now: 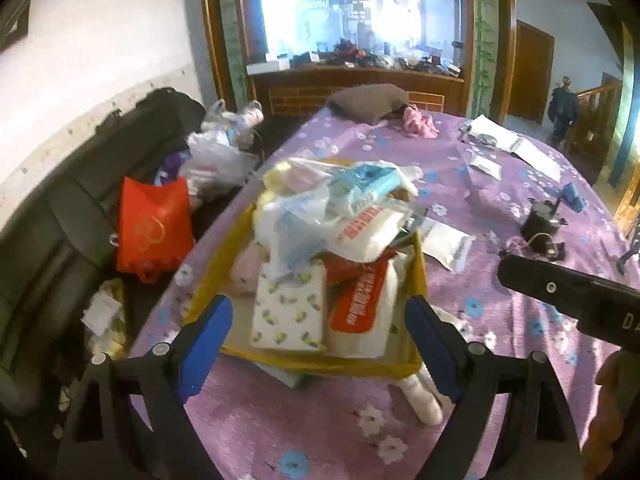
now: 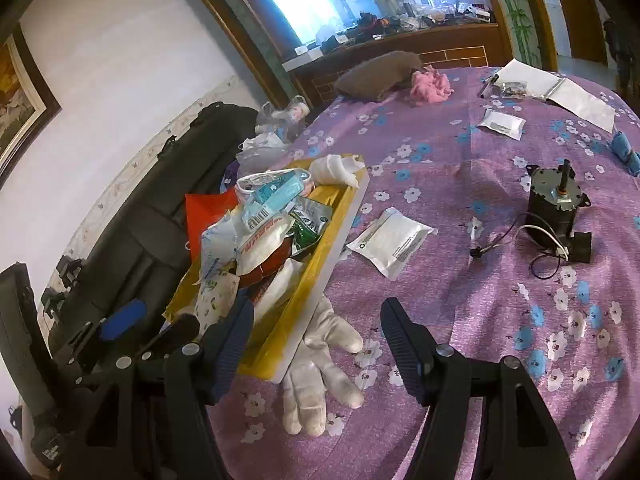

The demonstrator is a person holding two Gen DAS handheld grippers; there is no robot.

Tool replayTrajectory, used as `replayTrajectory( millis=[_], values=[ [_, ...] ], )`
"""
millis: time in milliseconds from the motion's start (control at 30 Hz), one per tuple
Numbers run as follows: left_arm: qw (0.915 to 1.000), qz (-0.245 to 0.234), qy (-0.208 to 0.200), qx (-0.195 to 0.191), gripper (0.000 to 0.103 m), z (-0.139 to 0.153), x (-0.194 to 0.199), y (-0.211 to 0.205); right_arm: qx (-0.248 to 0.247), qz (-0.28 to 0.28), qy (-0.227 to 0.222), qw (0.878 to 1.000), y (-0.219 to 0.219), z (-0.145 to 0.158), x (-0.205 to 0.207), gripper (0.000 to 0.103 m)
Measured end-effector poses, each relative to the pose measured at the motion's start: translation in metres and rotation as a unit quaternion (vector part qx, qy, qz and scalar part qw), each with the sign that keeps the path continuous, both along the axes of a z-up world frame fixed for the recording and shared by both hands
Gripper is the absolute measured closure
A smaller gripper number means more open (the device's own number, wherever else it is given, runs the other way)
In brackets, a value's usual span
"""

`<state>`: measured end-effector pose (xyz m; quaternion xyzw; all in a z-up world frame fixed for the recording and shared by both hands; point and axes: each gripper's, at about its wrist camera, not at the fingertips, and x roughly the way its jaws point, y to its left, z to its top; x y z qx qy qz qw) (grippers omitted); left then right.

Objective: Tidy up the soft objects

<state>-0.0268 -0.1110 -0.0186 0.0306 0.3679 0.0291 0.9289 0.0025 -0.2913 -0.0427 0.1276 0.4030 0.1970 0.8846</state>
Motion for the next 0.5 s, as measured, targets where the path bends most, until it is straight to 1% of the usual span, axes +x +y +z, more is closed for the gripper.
replayTrajectory(
  millis=[133, 300, 400, 500],
  values=[
    [1.0000, -0.003, 0.004, -0.001, 0.015, -0.004, 0.007, 0.001, -0.011, -0.001, -0.001, 1.000, 0.005, -0.002, 0.002, 0.033],
    [1.0000, 0.002, 0.000, -0.002, 0.011, -0.010, 0.015, 0.006, -0.026, -0.004, -0.004, 1.000, 0.013, -0.001, 0.008, 0.033],
    [1.0000, 0.003, 0.001, 0.003, 0.010, -0.013, 0.020, 0.010, -0.030, -0.003, -0.005, 1.000, 0.019, -0.001, 0.011, 0.033],
    [1.0000, 0.003, 0.003, -0.007, 0.010, -0.015, 0.023, 0.017, -0.043, -0.003, -0.012, 0.999, 0.026, 0.000, 0.014, 0.033]
  ],
)
